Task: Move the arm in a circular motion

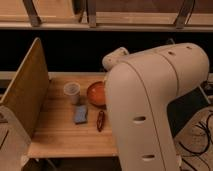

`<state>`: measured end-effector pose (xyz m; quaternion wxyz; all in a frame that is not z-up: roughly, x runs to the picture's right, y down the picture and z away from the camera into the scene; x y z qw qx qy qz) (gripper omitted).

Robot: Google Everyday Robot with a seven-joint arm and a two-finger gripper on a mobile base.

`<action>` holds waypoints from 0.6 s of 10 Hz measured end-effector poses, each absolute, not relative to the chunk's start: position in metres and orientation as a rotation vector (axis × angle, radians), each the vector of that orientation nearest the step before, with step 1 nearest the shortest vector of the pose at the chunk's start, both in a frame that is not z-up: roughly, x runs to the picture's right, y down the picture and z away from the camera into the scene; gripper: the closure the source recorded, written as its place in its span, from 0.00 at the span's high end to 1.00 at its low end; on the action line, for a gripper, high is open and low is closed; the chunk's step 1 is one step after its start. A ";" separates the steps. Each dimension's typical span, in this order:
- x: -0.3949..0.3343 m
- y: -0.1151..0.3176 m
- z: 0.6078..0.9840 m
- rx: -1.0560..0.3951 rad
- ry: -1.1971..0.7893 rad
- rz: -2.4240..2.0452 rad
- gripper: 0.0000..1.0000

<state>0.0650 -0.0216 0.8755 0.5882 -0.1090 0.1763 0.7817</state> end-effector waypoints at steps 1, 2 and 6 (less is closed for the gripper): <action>0.065 -0.022 0.875 -0.254 0.411 1.821 0.80; 0.065 -0.022 0.875 -0.254 0.411 1.821 0.80; 0.038 -0.042 0.882 -0.277 0.371 1.764 0.80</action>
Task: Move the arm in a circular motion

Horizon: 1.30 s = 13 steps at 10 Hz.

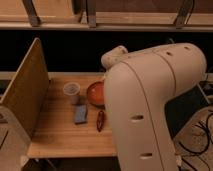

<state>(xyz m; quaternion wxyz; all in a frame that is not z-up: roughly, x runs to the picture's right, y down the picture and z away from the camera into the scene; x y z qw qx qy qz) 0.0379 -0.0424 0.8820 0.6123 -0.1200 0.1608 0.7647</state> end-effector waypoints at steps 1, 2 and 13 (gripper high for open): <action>0.019 -0.048 0.886 -0.304 0.352 1.733 0.80; -0.006 -0.053 0.889 -0.349 0.325 1.696 0.80; -0.042 0.019 0.812 -0.391 0.467 1.342 0.80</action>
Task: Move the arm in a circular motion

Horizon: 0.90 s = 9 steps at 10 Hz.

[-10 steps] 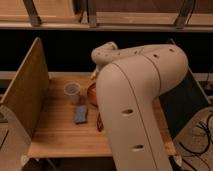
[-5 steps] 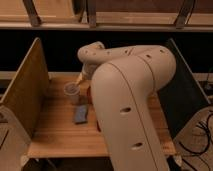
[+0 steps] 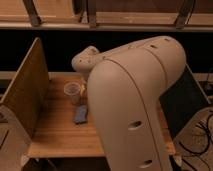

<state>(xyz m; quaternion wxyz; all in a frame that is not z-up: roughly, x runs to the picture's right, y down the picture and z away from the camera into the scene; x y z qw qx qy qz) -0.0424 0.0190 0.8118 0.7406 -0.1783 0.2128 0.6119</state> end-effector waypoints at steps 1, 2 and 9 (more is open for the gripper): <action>-0.020 0.015 0.807 -0.339 0.503 1.379 0.80; 0.001 0.007 0.805 -0.286 0.529 1.424 0.80; -0.065 -0.043 0.854 -0.262 0.561 1.394 0.80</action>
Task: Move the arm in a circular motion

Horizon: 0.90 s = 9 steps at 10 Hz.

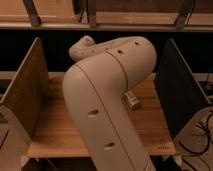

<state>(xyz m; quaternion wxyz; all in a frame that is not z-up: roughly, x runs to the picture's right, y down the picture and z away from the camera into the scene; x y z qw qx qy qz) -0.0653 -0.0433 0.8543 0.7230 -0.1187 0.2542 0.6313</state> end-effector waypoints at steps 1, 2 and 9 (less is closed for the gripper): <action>-0.094 -0.033 0.846 -0.309 0.541 1.330 0.80; -0.108 -0.025 0.835 -0.336 0.528 1.289 0.80; -0.037 0.001 0.751 -0.271 0.550 1.349 0.80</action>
